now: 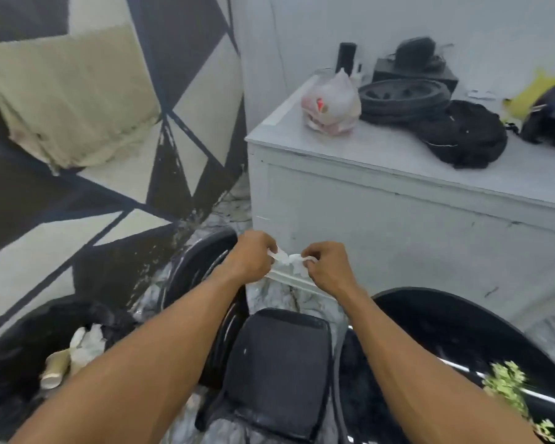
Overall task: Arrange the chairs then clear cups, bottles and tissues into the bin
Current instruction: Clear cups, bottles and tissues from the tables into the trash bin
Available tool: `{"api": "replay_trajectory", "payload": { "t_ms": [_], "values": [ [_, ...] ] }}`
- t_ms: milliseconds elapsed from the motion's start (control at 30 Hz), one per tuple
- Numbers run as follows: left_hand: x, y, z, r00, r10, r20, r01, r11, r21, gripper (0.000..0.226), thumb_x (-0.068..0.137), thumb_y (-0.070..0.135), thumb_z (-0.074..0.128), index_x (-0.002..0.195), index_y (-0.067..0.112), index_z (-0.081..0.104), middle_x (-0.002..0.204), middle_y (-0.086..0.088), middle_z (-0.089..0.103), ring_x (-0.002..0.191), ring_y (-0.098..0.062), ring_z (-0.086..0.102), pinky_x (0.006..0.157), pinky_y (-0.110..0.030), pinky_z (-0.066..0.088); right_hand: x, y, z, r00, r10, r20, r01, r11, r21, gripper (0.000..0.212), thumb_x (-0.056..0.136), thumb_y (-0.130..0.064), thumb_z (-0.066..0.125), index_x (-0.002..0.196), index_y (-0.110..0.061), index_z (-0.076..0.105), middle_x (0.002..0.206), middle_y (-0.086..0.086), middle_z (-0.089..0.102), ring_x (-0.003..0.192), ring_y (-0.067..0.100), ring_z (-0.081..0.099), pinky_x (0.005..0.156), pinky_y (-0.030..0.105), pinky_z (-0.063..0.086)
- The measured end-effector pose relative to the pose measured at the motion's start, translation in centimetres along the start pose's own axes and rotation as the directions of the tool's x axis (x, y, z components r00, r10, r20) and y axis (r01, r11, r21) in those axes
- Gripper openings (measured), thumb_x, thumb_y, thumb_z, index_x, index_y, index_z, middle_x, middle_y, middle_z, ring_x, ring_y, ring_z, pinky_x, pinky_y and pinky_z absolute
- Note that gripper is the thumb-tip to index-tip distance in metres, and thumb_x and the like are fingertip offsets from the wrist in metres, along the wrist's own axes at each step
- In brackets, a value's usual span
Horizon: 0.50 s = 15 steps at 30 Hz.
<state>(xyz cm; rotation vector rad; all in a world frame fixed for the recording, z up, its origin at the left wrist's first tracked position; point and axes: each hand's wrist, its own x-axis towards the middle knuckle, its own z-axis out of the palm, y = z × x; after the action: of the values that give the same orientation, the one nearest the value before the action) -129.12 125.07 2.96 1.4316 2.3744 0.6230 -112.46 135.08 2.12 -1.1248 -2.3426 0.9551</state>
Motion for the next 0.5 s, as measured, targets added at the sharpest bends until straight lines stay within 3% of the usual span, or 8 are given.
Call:
{"api": "replay_trajectory", "payload": {
  "t_ms": [133, 300, 500],
  "values": [
    [-7.2, -9.8, -8.4, 0.979, -0.160, -0.124, 0.167, 0.985, 0.045, 0.025, 0.083, 0.009, 0.067, 0.106, 0.013, 0.075, 0.109, -0.011, 0.068, 0.097, -0.027, 0.065, 0.086, -0.034, 0.054, 0.6, -11.1, 9.2, 0.976, -0.180, 0.126, 0.178, 0.984, 0.032, 0.019, 0.080, 0.000, 0.067, 0.090, -0.010, 0.079, 0.092, 0.003, 0.075, 0.085, 0.016, 0.066, 0.087, 0.029, 0.052],
    [-15.8, -21.6, -15.2, 0.857, -0.439, -0.271, 0.450, 0.893, -0.025, 0.021, 0.081, 0.013, 0.070, 0.100, 0.021, 0.076, 0.118, -0.009, 0.064, 0.097, -0.023, 0.065, 0.087, -0.031, 0.054, 0.2, -22.3, 20.1, 0.870, -0.384, 0.309, 0.375, 0.923, 0.092, 0.018, 0.081, -0.002, 0.068, 0.095, -0.008, 0.078, 0.090, 0.005, 0.074, 0.083, 0.016, 0.066, 0.081, 0.022, 0.048],
    [-22.2, -32.0, -17.7, 0.731, -0.604, -0.318, 0.624, 0.780, -0.049, 0.020, 0.086, 0.009, 0.069, 0.105, 0.012, 0.075, 0.119, -0.006, 0.065, 0.104, -0.022, 0.063, 0.086, -0.027, 0.050, -0.3, -29.0, 32.2, 0.748, -0.450, 0.487, 0.449, 0.884, 0.129, 0.017, 0.080, -0.002, 0.067, 0.090, -0.010, 0.078, 0.096, 0.009, 0.075, 0.090, 0.020, 0.069, 0.081, 0.025, 0.053]
  ]
}}
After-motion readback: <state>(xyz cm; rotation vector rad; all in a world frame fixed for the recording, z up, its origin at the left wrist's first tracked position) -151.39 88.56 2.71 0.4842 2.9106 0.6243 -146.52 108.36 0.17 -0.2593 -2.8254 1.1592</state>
